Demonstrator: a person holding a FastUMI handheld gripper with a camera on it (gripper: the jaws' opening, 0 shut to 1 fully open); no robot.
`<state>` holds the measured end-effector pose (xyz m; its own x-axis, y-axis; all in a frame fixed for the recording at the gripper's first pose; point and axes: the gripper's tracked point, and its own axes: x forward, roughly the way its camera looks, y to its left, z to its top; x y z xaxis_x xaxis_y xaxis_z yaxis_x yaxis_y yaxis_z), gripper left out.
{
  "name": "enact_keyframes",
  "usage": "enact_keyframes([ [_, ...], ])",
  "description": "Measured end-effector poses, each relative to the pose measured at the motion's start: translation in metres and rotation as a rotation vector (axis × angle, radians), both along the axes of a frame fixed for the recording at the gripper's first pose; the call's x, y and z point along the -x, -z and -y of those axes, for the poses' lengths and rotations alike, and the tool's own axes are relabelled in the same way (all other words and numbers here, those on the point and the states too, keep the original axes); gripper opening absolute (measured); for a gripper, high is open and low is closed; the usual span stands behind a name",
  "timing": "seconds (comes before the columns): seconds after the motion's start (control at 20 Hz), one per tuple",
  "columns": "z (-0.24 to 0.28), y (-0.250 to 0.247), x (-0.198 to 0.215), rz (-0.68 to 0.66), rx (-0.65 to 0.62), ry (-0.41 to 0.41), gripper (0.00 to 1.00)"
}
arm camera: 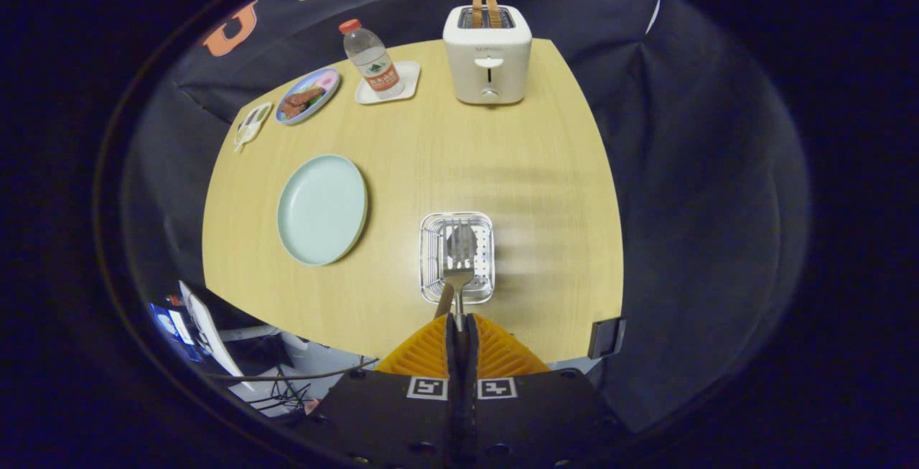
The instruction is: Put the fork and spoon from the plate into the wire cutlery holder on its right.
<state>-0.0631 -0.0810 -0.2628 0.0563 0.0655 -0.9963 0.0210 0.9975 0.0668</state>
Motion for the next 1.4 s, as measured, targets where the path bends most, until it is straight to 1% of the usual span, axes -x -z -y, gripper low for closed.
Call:
enact_keyframes([
  [0.4,-0.002,0.018,0.003,-0.118,-0.055,0.06,0.01],
  [0.7,0.002,0.027,-0.006,-0.113,-0.044,0.072,0.03],
  [0.75,0.003,0.028,-0.007,-0.112,-0.043,0.075,0.05],
  [0.8,0.005,0.03,-0.008,-0.111,-0.037,0.082,0.05],
  [0.85,0.006,0.029,-0.011,-0.1,-0.035,0.088,0.12],
  [0.95,0.004,0.027,-0.013,-0.075,-0.046,0.091,0.08],
  [1.0,0.003,0.025,-0.015,-0.061,-0.054,0.093,0.14],
  [1.05,0.002,0.023,-0.018,-0.043,-0.06,0.096,0.31],
  [1.1,0.001,0.021,-0.022,-0.02,-0.066,0.098,0.36],
  [1.2,-0.002,0.012,-0.033,0.055,-0.079,0.093,0.55],
  [1.25,-0.007,0.007,-0.042,0.108,-0.096,0.101,0.74],
  [1.3,-0.012,0.002,-0.048,0.159,-0.102,0.101,0.77],
  [1.4,-0.025,-0.014,-0.063,0.281,-0.115,0.072,0.77],
])
